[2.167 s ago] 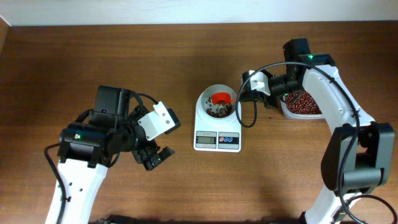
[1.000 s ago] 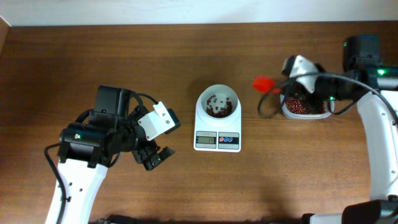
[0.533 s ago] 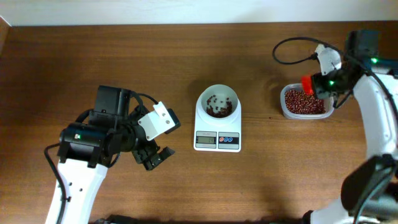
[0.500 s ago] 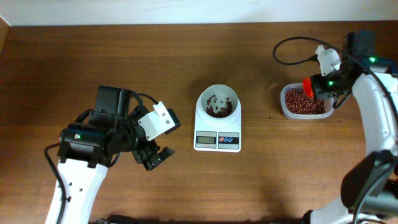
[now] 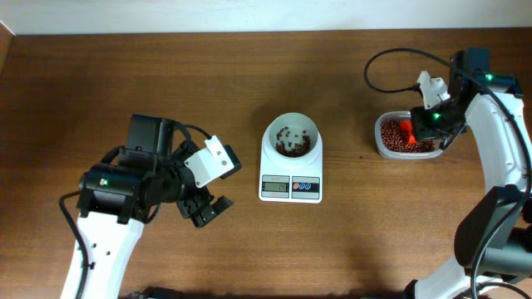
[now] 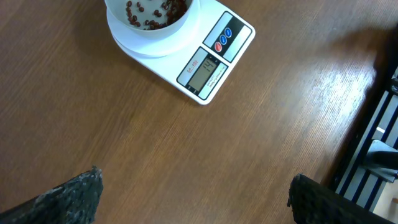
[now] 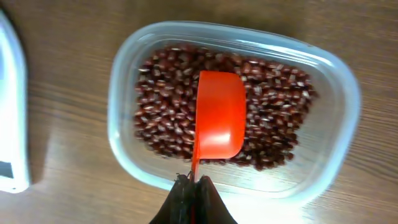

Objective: Scoop and weigh 50g on scale
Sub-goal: 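Move the empty scoop back into the bean tub with right gripper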

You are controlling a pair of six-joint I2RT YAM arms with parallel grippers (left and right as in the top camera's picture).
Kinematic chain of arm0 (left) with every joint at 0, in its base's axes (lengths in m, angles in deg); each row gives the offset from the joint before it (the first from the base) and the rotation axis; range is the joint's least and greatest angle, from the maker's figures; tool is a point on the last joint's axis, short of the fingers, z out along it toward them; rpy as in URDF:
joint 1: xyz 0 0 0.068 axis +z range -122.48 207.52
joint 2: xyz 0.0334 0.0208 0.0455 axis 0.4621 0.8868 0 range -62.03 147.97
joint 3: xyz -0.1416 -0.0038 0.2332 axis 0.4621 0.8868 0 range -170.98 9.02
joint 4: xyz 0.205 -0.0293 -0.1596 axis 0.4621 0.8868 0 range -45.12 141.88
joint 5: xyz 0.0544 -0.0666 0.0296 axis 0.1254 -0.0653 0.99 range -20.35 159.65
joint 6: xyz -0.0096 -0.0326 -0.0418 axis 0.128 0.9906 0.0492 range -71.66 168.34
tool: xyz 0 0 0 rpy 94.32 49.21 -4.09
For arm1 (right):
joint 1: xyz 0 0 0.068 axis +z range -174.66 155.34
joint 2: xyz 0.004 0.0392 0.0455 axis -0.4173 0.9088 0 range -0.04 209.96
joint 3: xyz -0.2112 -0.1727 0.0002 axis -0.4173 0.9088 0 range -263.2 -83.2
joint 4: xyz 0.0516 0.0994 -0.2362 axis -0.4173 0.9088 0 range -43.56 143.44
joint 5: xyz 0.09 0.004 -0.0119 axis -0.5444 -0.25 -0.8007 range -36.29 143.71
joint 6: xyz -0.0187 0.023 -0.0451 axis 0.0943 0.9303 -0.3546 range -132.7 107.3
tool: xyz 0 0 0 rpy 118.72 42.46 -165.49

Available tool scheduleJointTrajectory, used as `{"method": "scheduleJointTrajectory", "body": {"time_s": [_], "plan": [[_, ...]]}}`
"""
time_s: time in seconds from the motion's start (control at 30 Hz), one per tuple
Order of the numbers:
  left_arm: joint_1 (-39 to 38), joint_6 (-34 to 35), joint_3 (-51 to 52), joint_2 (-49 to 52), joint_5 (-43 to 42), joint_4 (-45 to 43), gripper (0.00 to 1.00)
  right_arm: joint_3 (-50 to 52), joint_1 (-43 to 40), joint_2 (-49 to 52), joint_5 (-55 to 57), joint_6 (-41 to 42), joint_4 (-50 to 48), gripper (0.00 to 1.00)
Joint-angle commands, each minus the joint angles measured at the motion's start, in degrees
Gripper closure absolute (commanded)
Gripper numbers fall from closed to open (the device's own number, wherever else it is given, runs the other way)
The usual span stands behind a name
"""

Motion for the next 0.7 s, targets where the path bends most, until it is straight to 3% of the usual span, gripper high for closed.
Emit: {"method": "scheduleJointTrajectory", "body": {"time_s": [0.0,0.13,0.37,0.67], "plan": [[-0.2,0.7,0.3,-0.2,-0.2,0.1,0.01,1.0,-0.1,0.8,-6.3,0.3,0.4,0.96],[-0.2,0.7,0.3,-0.2,-0.2,0.1,0.01,4.1,-0.1,1.3,-12.9,-2.0,-0.9,0.96],[-0.2,0.7,0.3,-0.2,-0.2,0.1,0.01,5.4,-1.5,1.4,-13.4,-1.5,-1.6,0.96],[-0.2,0.7,0.3,-0.2,-0.2,0.1,0.01,5.4,-11.6,1.4,-26.4,-1.6,-1.1,0.96]]}}
